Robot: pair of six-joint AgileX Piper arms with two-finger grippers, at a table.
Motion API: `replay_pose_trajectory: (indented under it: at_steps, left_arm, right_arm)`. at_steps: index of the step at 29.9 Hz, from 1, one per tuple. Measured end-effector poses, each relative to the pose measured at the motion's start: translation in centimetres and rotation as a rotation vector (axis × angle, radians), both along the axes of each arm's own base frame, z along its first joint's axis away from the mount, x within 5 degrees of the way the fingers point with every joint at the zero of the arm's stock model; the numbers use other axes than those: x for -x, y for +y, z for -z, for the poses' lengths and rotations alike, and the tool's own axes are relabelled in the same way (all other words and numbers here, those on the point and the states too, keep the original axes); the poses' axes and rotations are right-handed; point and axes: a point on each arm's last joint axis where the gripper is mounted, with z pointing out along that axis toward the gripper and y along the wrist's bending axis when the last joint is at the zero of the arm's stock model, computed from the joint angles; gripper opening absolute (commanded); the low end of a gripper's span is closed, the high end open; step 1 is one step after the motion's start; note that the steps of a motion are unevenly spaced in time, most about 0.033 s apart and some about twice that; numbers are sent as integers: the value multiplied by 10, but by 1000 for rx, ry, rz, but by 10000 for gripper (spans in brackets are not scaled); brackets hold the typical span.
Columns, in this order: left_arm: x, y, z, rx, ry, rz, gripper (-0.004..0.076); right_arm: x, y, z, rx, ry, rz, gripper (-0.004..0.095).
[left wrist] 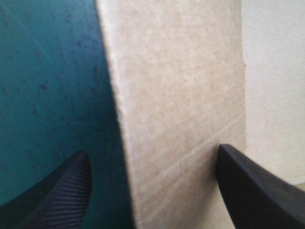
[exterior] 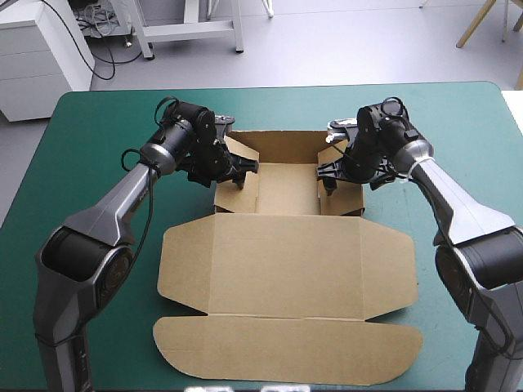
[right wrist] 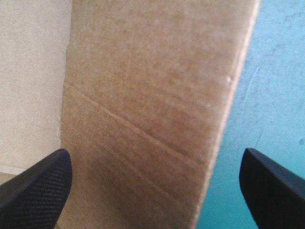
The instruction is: Fold the box
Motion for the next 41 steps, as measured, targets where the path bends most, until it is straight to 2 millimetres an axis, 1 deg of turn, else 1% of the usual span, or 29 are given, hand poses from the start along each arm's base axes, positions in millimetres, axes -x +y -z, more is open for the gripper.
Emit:
replay_pose_trajectory:
  at_steps: [2,5,8,10,11,12,13,16,17,18,19,20,21,22,23,24,27,29,31,34,36,39,41]
  left_arm:
    - [-4,4,-3,12,-6,-13,536]
    - [-13,13,-20,63,-47,-41,535]
    - [-19,23,-43,115,-112,-46,535]
    - [-20,31,-62,139,-167,-41,535]
    - [-19,35,-71,147,-191,-40,535]
    - [-16,39,-85,157,-229,-35,535]
    - [-14,44,-95,162,-257,-34,535]
    - [1,61,-132,156,-365,-29,535]
    - [6,67,-142,142,-397,-33,524]
    - [15,77,-156,112,-445,-33,503]
    - [20,83,-165,85,-478,-32,454]
    - [27,89,-174,56,-513,-29,378]
    - [38,98,-187,15,-558,-32,281]
    - [46,103,-195,-12,-588,-35,191]
    - [56,109,-206,-44,-625,-41,45]
    - [67,115,-216,-73,-662,-46,-6]
    - [103,131,-245,-143,-762,-49,-6]
    - [126,139,-257,-159,-805,-55,-10]
    - [149,146,-266,-165,-840,-60,-10]
    - [189,156,-276,-155,-888,-67,-10]
    - [214,162,-277,-146,-909,-67,-10]
    - [246,169,-271,-121,-917,-61,-10]
    - [264,172,-264,-104,-916,-55,-10]
  right_arm:
    - [-1,-1,-2,10,-10,2,901]
    - [-4,0,-15,-4,-48,9,901]
    - [-3,1,-45,-47,-131,14,901]
    - [2,-1,-71,-72,-201,17,901]
    - [7,-2,-84,-82,-236,20,901]
    - [12,-4,-98,-91,-273,22,901]
    - [20,-7,-111,-98,-308,24,901]
    - [43,-15,-143,-120,-382,27,901]
    - [49,-17,-149,-126,-397,28,901]
    - [57,-20,-157,-131,-415,28,901]
    - [66,-22,-162,-135,-427,30,901]
    - [74,-25,-167,-140,-437,31,901]
    - [81,-27,-169,-140,-440,31,901]
    - [87,-29,-171,-139,-440,32,901]
    - [91,-31,-171,-139,-437,34,901]
    - [96,-32,-170,-138,-432,35,901]
    - [99,-33,-166,-136,-412,43,901]
    - [98,-33,-163,-136,-402,49,901]
    - [93,-31,-158,-132,-387,53,901]
    - [82,-28,-146,-122,-350,59,901]
    - [72,-25,-135,-112,-319,60,901]
    - [55,-19,-114,-95,-270,62,901]
    - [40,-14,-96,-82,-234,62,901]
